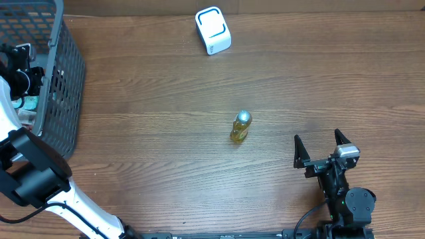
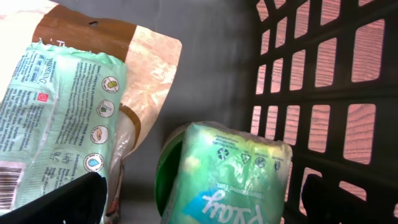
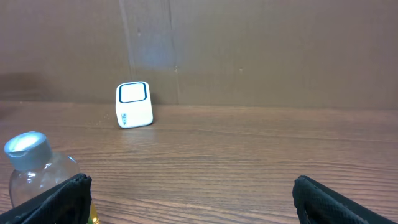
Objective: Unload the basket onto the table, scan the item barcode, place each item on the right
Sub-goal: 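Return the left gripper into the basket and grasp the green package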
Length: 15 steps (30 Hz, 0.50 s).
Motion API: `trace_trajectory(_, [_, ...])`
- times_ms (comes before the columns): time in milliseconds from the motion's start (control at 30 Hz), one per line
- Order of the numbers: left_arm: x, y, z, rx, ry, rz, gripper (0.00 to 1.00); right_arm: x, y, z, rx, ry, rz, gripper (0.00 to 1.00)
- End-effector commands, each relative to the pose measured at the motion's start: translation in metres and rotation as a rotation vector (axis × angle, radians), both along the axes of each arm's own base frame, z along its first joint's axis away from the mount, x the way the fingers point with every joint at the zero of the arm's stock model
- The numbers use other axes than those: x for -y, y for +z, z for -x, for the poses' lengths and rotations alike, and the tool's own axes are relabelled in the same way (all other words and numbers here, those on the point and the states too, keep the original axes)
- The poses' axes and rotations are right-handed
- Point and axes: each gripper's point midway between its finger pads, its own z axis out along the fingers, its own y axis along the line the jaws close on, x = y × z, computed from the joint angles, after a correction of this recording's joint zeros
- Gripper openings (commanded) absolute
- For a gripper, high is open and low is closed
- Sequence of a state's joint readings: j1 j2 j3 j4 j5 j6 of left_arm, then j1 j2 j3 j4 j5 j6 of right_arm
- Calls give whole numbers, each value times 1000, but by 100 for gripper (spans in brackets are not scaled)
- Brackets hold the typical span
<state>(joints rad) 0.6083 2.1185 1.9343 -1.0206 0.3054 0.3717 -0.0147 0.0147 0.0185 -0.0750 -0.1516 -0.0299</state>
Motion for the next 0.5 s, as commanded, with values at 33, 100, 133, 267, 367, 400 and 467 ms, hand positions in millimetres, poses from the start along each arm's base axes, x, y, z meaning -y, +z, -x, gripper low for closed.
trace_trajectory(33, [9, 5, 0, 10, -4, 26, 100, 2, -1, 0, 6, -9, 5, 100])
trace_trajectory(100, [8, 1, 2, -4, 0, 22, 100, 2, -1, 0, 6, -9, 5, 100])
trace_trajectory(133, [7, -3, 4, -17, 5, 16, 100, 2, -1, 0, 6, -9, 5, 100])
trace_trajectory(267, [8, -29, 12, -56, 13, 16, 100, 2, -1, 0, 6, -9, 5, 100])
trace_trajectory(367, [10, -48, 15, -65, 13, 22, 100, 2, -1, 0, 6, -9, 5, 100])
trace_trajectory(400, [10, -53, 16, -67, 13, 23, 100, 2, -1, 0, 6, -9, 5, 100])
trace_trajectory(467, [11, -57, 17, -66, 12, 23, 95, 2, -1, 0, 6, -9, 5, 100])
